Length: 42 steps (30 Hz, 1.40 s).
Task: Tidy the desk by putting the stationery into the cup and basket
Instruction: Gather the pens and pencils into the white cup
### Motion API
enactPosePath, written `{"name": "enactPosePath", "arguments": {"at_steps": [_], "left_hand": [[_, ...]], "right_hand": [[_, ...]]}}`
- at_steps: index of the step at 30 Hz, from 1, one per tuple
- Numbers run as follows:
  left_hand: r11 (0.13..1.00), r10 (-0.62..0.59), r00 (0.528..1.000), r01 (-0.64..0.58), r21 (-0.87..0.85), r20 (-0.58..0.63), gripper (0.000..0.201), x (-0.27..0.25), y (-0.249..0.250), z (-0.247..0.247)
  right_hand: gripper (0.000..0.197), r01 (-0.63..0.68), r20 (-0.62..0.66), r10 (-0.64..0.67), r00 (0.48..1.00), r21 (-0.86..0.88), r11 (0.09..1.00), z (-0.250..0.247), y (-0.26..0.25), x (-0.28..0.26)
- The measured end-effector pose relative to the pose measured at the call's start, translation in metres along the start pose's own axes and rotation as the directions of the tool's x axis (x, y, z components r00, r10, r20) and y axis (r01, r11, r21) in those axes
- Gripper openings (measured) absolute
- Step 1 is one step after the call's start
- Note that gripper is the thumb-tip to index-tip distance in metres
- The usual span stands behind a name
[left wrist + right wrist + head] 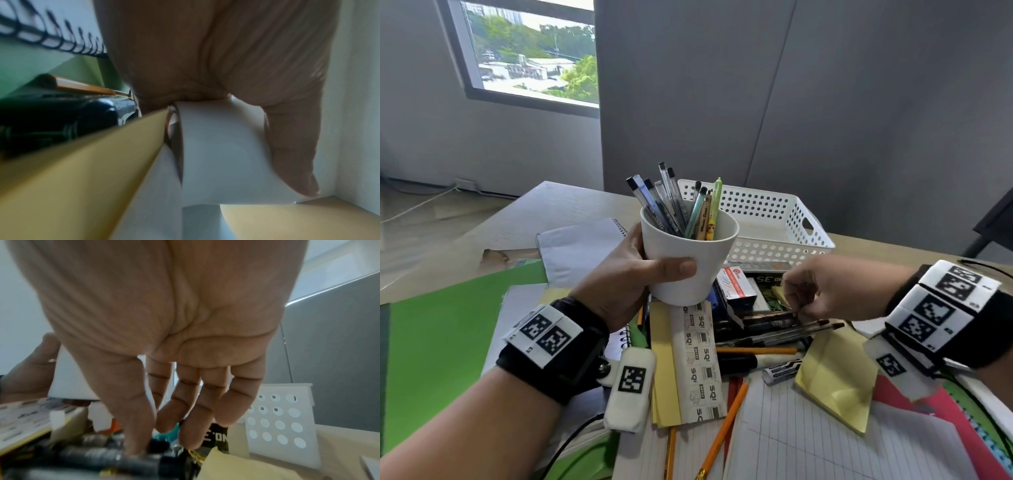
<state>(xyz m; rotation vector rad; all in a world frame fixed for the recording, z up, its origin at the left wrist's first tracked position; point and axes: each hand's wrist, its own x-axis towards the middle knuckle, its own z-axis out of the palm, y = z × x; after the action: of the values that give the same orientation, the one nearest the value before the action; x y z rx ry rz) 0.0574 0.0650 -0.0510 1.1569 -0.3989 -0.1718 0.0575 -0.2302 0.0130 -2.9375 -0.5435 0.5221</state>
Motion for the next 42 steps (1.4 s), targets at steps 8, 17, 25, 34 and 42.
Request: {"name": "enactPosePath", "arguments": {"at_steps": [8, 17, 25, 34, 42], "left_hand": [[1.0, -0.014, 1.0, 0.014, 0.015, 0.0, 0.084, 0.002, -0.001, -0.001], [1.0, -0.017, 1.0, 0.017, 0.012, -0.001, 0.086, 0.001, -0.001, -0.002], [0.999, -0.03, 1.0, 0.03, 0.022, -0.01, 0.091, 0.002, -0.001, -0.002], [1.0, -0.021, 1.0, 0.021, 0.019, -0.011, 0.089, 0.002, 0.0, -0.002], [1.0, 0.003, 1.0, -0.003, 0.0, 0.017, 0.073, 0.001, 0.0, -0.001]], "right_hand": [[0.02, -0.008, -0.026, 0.01, 1.0, 0.066, 0.998, -0.01, 0.002, -0.001], [0.019, -0.017, -0.05, 0.016, 0.999, -0.027, 0.999, 0.003, 0.002, 0.007], [0.017, -0.003, -0.024, 0.003, 1.0, 0.023, 1.0, 0.009, 0.006, 0.007], [0.02, 0.085, -0.214, -0.062, 0.975, 0.102, 0.991, -0.031, 0.002, -0.014], [0.023, 0.533, -0.847, -0.048, 0.529, 0.288, 0.795, -0.088, -0.034, -0.033]]}}
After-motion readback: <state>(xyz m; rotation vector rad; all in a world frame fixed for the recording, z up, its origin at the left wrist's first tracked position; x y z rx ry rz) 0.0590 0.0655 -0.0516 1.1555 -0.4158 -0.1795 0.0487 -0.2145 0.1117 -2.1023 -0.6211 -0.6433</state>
